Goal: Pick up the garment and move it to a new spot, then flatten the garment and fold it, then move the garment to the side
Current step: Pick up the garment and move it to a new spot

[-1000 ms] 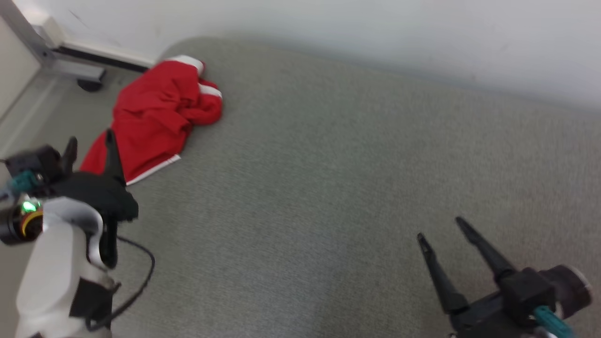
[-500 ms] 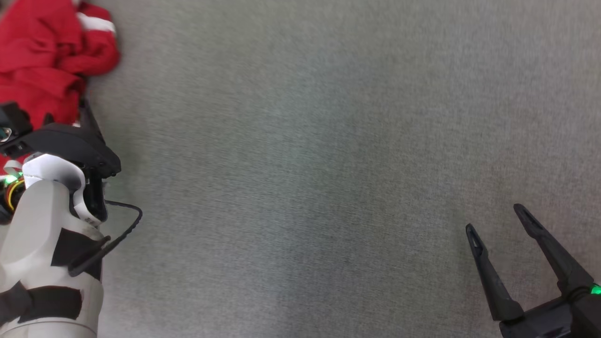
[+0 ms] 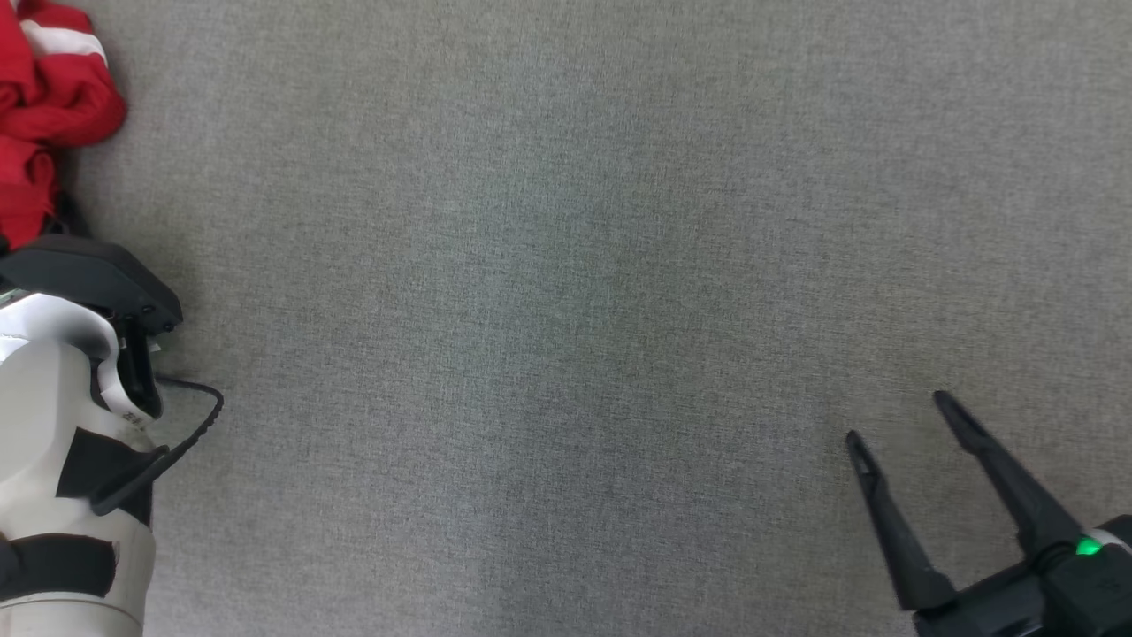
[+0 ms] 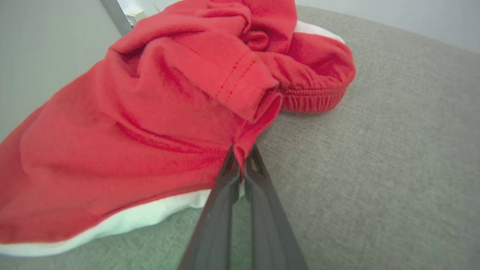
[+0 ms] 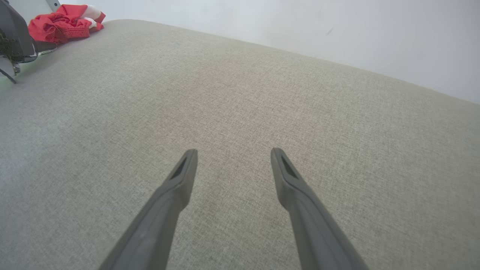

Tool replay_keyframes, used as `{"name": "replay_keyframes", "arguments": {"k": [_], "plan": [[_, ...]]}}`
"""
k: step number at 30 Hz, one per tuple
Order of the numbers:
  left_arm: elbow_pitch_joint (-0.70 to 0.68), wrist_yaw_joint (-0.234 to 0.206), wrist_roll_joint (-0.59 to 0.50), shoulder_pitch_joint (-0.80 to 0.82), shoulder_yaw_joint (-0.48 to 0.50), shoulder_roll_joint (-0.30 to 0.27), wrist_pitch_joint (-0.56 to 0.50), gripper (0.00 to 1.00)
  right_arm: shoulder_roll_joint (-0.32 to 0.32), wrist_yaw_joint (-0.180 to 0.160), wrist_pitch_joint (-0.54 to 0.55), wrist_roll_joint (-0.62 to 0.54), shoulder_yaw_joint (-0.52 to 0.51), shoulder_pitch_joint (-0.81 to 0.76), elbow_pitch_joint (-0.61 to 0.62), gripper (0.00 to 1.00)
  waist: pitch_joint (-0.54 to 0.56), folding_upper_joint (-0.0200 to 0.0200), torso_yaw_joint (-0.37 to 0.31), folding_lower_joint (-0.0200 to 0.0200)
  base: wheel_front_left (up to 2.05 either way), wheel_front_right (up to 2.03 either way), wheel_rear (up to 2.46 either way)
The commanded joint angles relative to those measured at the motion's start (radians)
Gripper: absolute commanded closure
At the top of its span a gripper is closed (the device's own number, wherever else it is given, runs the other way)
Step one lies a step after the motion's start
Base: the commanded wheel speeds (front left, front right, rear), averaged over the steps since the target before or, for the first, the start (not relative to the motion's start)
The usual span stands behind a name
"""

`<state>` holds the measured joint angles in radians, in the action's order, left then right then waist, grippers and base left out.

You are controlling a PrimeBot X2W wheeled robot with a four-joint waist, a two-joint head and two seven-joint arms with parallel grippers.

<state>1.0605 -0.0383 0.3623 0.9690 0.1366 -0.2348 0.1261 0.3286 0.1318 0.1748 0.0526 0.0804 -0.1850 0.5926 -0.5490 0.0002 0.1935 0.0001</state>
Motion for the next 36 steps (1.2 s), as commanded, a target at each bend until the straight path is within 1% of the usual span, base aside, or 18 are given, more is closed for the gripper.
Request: {"name": "replay_keyframes", "arguments": {"k": [1, 7, 12, 16, 18, 25, 29, 31, 34, 36], "plan": [[0.004, 0.012, -0.004, 0.004, -0.006, 0.0, 0.007, 1.0, -0.006, -0.002, -0.011, 0.008, 0.018, 0.014, -0.014, 0.0, 0.017, -0.0002, -0.005, -0.0001, 0.0, 0.0, 0.0], [-0.038, 0.033, -0.012, 0.013, -0.018, -0.05, 0.005, 1.0, -0.032, -0.002, -0.049, 0.019, 0.067, 0.063, -0.082, 0.0, 0.067, -0.0002, -0.014, -0.0001, 0.0, 0.0, 0.0], [-0.097, 0.03, -0.03, -0.002, -0.029, -0.107, -0.015, 1.0, -0.065, -0.002, -0.095, 0.034, 0.123, 0.111, -0.166, 0.0, 0.134, -0.0002, -0.021, -0.0001, 0.0, 0.0, 0.0], [-0.163, 0.029, -0.044, -0.029, -0.041, -0.155, -0.06, 1.0, -0.1, -0.002, -0.138, 0.046, 0.163, 0.146, -0.246, 0.0, 0.207, -0.0002, -0.029, -0.0001, 0.0, 0.0, 0.0], [-0.182, 0.032, -0.045, -0.035, -0.045, -0.163, -0.072, 1.0, -0.108, -0.002, -0.149, 0.048, 0.17, 0.154, -0.266, 0.0, 0.227, -0.0002, -0.031, -0.0001, 0.0, 0.0, 0.0], [-0.36, 0.061, -0.064, -0.072, -0.084, -0.218, -0.178, 1.0, -0.183, -0.002, -0.229, 0.066, 0.214, 0.187, -0.415, 0.0, 0.403, -0.0002, -0.058, -0.0001, 0.0, 0.0, 0.0], [-0.475, 0.091, -0.053, -0.093, -0.11, -0.221, -0.248, 1.0, -0.219, -0.002, -0.263, 0.073, 0.215, 0.182, -0.484, 0.0, 0.509, -0.0002, -0.087, -0.0001, 0.0, 0.0, 0.0], [-0.536, 0.101, -0.045, -0.1, -0.123, -0.21, -0.268, 1.0, -0.233, -0.002, -0.275, 0.077, 0.218, 0.175, -0.511, 0.0, 0.558, -0.0002, -0.109, -0.0001, 0.0, 0.0, 0.0], [-0.63, 0.113, -0.02, -0.105, -0.136, -0.187, -0.299, 1.0, -0.244, -0.002, -0.279, 0.073, 0.217, 0.168, -0.531, 0.0, 0.594, -0.0002, -0.145, -0.0001, 0.0, 0.0, 0.0], [-0.693, 0.121, -0.004, -0.111, -0.151, -0.16, -0.316, 1.0, -0.25, -0.002, -0.279, 0.067, 0.213, 0.169, -0.539, 0.0, 0.611, -0.0002, -0.173, -0.0001, 0.0, 0.0, 0.0]]}}
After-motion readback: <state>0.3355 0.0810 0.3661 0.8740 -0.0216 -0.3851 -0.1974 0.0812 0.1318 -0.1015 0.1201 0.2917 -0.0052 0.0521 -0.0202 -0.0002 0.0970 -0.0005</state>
